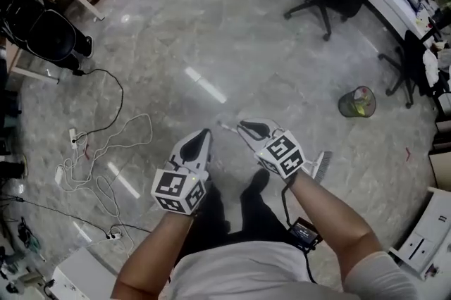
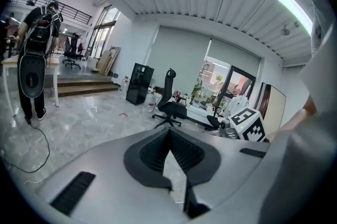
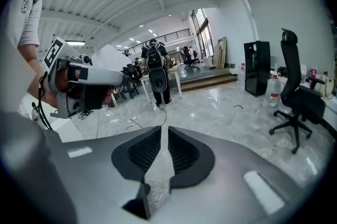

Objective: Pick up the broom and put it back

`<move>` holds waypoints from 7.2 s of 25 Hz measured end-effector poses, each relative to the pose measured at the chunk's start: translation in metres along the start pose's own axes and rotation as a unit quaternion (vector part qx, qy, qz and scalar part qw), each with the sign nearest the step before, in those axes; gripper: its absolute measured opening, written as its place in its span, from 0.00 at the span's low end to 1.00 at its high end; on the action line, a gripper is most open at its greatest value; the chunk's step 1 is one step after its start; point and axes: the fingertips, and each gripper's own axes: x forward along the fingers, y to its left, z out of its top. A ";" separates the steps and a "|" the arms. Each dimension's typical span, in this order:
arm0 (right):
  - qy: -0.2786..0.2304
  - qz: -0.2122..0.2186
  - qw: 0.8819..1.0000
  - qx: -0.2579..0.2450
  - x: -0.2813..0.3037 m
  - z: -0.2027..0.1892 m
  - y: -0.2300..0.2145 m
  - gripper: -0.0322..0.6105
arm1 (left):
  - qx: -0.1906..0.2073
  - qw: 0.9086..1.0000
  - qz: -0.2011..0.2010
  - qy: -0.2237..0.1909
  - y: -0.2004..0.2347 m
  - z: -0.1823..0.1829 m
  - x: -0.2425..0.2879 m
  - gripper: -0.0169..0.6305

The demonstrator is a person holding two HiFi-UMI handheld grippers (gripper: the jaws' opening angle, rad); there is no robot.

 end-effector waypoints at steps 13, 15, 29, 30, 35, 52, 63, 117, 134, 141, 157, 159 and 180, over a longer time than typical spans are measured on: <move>0.120 0.074 0.990 -0.010 0.251 -0.251 -0.081 0.18 | -0.049 0.996 0.035 0.064 0.149 -0.206 0.121 0.03; 0.141 0.080 0.987 -0.014 0.286 -0.296 -0.094 0.18 | -0.050 0.995 0.040 0.071 0.168 -0.244 0.138 0.03; 0.266 0.074 0.960 -0.042 0.501 -0.576 -0.150 0.26 | -0.066 0.985 0.107 0.120 0.344 -0.522 0.224 0.03; 0.273 0.068 0.959 -0.047 0.512 -0.590 -0.154 0.26 | -0.069 0.984 0.111 0.121 0.354 -0.535 0.227 0.03; 0.306 0.047 0.949 -0.057 0.556 -0.652 -0.170 0.27 | -0.071 0.982 0.120 0.127 0.389 -0.586 0.245 0.03; 0.343 0.013 0.933 -0.106 0.585 -0.697 -0.187 0.19 | -0.077 0.983 0.107 0.126 0.411 -0.620 0.268 0.03; 0.211 0.015 0.971 -0.107 0.467 -0.520 -0.142 0.19 | -0.067 0.987 0.093 0.116 0.343 -0.506 0.222 0.03; -0.250 -0.066 0.958 -0.121 -0.167 0.276 0.144 0.18 | 0.132 0.975 -0.036 -0.175 -0.050 0.239 -0.121 0.03; -0.105 -0.074 0.987 -0.096 -0.147 0.099 0.114 0.18 | 0.107 0.985 -0.059 -0.120 -0.072 0.158 -0.106 0.03; -0.021 -0.051 0.996 -0.067 -0.053 0.007 0.076 0.18 | 0.080 0.993 -0.030 -0.083 -0.021 0.098 -0.093 0.03; -0.001 -0.012 0.999 -0.041 0.257 0.066 0.030 0.19 | -0.012 0.995 0.088 -0.049 0.195 -0.002 -0.117 0.03; 0.022 -0.010 0.999 -0.040 0.284 0.047 0.029 0.19 | -0.023 0.994 0.096 -0.043 0.210 -0.018 -0.118 0.03; -0.101 -0.031 0.994 -0.028 0.117 0.206 0.087 0.12 | 0.017 0.995 0.042 -0.092 0.150 0.112 -0.123 0.03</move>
